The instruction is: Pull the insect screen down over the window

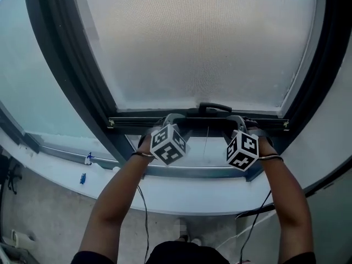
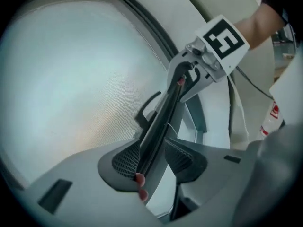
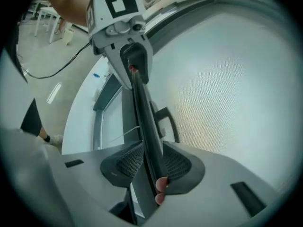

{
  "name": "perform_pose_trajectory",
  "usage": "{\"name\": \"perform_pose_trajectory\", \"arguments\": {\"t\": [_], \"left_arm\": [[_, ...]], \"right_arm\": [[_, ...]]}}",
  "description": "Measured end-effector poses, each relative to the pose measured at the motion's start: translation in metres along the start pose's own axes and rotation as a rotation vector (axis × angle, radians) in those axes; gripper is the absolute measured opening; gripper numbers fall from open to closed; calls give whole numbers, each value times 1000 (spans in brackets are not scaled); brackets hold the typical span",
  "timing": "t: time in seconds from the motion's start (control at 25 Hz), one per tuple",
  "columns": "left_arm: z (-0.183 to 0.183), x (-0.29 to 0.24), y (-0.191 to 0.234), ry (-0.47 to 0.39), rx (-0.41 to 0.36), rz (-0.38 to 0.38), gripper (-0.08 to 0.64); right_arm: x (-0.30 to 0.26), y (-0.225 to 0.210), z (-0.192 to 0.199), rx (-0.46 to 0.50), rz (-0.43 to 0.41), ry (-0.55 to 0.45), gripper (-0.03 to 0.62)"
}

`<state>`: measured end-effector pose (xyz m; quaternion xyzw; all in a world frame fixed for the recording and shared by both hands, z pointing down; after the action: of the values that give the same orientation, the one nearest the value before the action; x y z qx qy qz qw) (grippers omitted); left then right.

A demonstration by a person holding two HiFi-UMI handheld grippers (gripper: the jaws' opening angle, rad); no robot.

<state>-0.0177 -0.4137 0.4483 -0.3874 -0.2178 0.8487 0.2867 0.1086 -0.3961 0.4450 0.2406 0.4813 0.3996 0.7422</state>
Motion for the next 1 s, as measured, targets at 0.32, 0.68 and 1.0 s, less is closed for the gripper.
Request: {"name": "perform_pose_trajectory", "arguments": {"t": [0.32,0.68,1.0], "left_arm": [[-28,73,-5,-241,264,-190,3],[-27,166,-51,-444,667,-446,2],[6,210,-101,-411,714,-515,2]], "right_arm": [[80,-1,-41,-342,174,-330,6],[168,39,-43,-830,284,-530,5],[198,92,-27,-1026,286,-515,5]]}}
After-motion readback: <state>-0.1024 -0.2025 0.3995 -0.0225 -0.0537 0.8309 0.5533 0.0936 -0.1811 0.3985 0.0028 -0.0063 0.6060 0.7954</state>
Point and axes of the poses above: the fingertips, and each gripper's own axes: x backward along the fingers, y to its left, z out of its underside, the point moved 3 cm from there along x, backward along the fingers, and after that the axes turned 4 degrees about -x, right-handed, at the moved point
